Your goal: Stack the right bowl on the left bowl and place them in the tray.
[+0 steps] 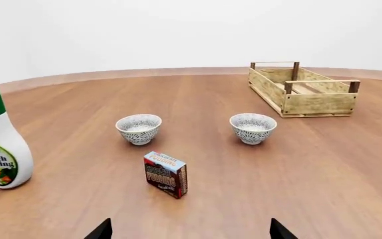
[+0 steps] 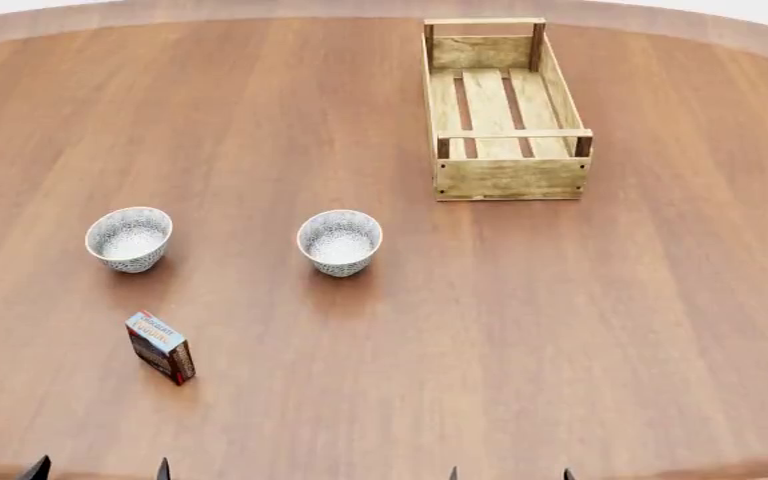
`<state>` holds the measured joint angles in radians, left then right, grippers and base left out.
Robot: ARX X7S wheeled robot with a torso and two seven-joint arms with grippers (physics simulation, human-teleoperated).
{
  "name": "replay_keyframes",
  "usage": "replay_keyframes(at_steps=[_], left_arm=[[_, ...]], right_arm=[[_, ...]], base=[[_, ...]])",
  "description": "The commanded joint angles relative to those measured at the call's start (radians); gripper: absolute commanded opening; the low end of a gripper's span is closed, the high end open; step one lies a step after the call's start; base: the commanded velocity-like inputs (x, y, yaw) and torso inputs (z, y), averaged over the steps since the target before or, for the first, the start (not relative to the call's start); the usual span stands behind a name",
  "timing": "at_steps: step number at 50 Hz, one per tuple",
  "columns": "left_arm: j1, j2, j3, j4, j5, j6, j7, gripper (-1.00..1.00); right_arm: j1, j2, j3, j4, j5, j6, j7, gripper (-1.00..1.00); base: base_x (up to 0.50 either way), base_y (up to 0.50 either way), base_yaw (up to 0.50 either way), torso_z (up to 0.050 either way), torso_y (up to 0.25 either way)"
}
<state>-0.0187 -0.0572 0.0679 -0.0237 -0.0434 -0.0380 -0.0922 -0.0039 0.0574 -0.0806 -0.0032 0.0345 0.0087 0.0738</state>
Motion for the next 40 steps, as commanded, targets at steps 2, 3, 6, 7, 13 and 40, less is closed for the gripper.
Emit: replay_keyframes(at_steps=[2, 3, 6, 7, 13, 40], left_arm=[[0.006, -0.001, 0.000, -0.001, -0.005, 0.023, -0.003, 1.00], [0.006, -0.002, -0.001, 0.000, -0.014, 0.028, -0.001, 1.00], [0.003, -0.006, -0.001, 0.016, -0.003, 0.025, -0.026, 1.00], [0.002, -0.006, -0.004, 0.025, -0.017, 0.024, -0.022, 1.00], [-0.001, -0.014, 0.007, 0.022, -0.031, 0.013, -0.024, 1.00], [-0.004, -0.043, 0.041, 0.031, -0.072, 0.008, -0.053, 1.00]], right_arm=[[0.002, 0.003, -0.002, 0.004, 0.004, -0.004, 0.003, 1.00], [0.001, 0.005, -0.004, 0.001, 0.005, -0.003, 0.004, 1.00], [-0.001, 0.010, -0.012, -0.006, 0.004, -0.004, 0.009, 1.00], [-0.001, 0.011, -0.014, -0.003, 0.006, -0.006, 0.010, 1.00], [-0.002, 0.018, -0.027, -0.007, 0.012, -0.004, 0.018, 1.00], [-0.003, 0.051, -0.065, -0.018, 0.037, -0.005, 0.051, 1.00]], base=[[0.00, 0.00, 0.00, 0.000, 0.000], [0.00, 0.00, 0.00, 0.000, 0.000], [0.00, 0.00, 0.00, 0.000, 0.000], [0.00, 0.00, 0.00, 0.000, 0.000], [0.00, 0.00, 0.00, 0.026, 0.000], [0.00, 0.00, 0.00, 0.050, 0.000]])
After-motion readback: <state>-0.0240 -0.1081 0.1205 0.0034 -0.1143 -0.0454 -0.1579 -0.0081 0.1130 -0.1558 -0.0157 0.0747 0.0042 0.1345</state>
